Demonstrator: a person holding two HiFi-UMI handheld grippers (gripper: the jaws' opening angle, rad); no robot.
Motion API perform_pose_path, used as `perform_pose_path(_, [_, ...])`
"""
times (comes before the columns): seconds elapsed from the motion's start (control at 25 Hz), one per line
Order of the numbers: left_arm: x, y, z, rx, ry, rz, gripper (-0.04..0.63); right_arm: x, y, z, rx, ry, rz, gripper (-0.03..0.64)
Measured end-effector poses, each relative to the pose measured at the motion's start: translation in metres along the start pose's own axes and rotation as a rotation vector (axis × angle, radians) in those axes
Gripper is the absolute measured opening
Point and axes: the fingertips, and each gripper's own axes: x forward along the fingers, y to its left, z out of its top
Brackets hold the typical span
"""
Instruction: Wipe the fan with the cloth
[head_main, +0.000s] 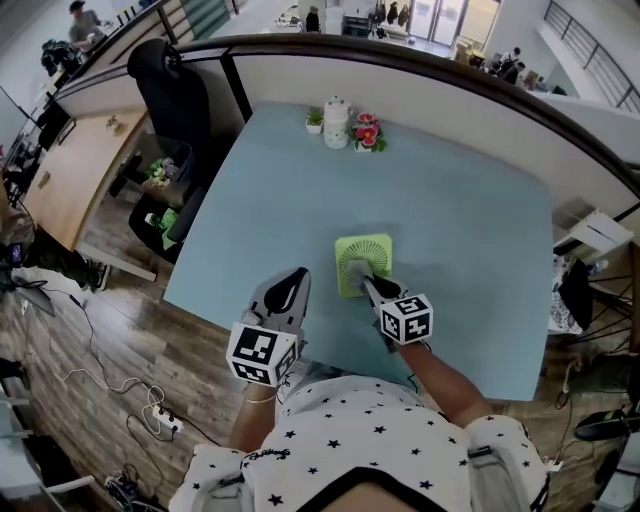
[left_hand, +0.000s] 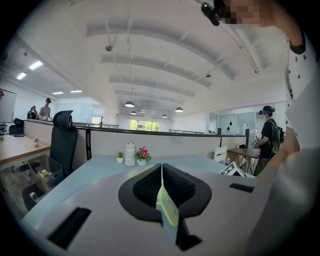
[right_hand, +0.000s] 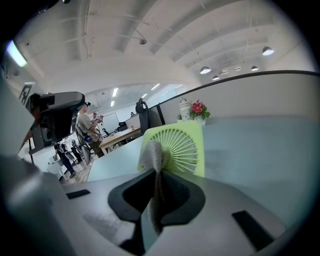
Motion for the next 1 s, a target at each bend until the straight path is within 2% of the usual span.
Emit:
perform_pose_path(0.48, [0.016, -0.021, 0.005, 0.024, 0.002, -0.073, 0.032, -0.031, -0.053, -0.004, 0.109, -0.041, -0.138, 0.032])
perform_pose_path(0.8, [0.010, -0.024, 0.005, 0.026, 0.002, -0.074, 0.032, -0.038, -0.052, -0.003, 0.120, -0.056, -0.147, 0.032])
perform_pose_path(1.0, [0.006, -0.025, 0.004, 0.021, 0.004, -0.070, 0.032, -0.040, -0.032, 0.006, 0.109, -0.081, -0.104, 0.032])
